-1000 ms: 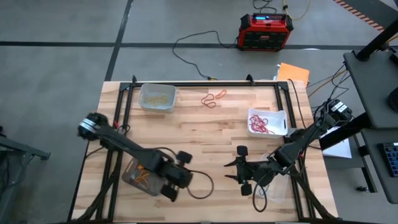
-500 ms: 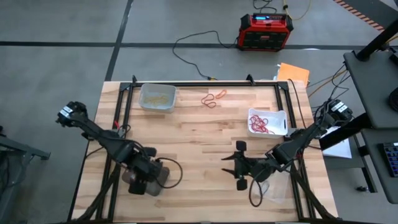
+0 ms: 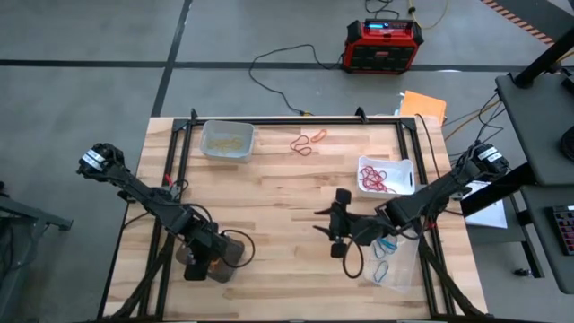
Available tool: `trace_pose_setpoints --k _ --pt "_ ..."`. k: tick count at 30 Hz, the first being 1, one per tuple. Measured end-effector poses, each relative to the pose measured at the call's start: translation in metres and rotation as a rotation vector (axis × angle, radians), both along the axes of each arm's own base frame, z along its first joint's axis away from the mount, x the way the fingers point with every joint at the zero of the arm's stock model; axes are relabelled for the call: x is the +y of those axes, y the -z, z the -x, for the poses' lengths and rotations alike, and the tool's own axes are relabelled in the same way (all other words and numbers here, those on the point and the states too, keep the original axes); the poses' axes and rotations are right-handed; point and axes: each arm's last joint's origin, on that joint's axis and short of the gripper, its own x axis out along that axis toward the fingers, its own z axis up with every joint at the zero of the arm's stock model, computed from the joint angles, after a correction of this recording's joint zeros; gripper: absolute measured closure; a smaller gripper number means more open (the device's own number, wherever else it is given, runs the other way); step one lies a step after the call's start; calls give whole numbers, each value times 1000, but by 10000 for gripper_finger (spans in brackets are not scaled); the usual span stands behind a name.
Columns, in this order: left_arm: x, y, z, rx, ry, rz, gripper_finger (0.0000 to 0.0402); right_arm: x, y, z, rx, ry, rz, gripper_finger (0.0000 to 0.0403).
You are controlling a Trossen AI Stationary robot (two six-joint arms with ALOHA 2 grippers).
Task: Sort rubber bands into baskets
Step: Put the orange rubber band into the black bin, then put the red rubber band into the white bin
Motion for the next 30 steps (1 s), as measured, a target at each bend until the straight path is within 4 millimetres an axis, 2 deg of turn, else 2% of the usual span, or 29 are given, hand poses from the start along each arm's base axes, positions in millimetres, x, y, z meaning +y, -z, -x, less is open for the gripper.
trace_pose_setpoints --k 13,22,30 --pt "1 1 -1 23 -98 -31 397 -2 0 -1 8 -18 -19 234" --pt "1 0 0 56 -156 -31 329 -2 0 -1 6 -11 -32 234" --pt "-2 -19 -5 58 -149 -32 284 -11 0 -5 6 19 -45 234"
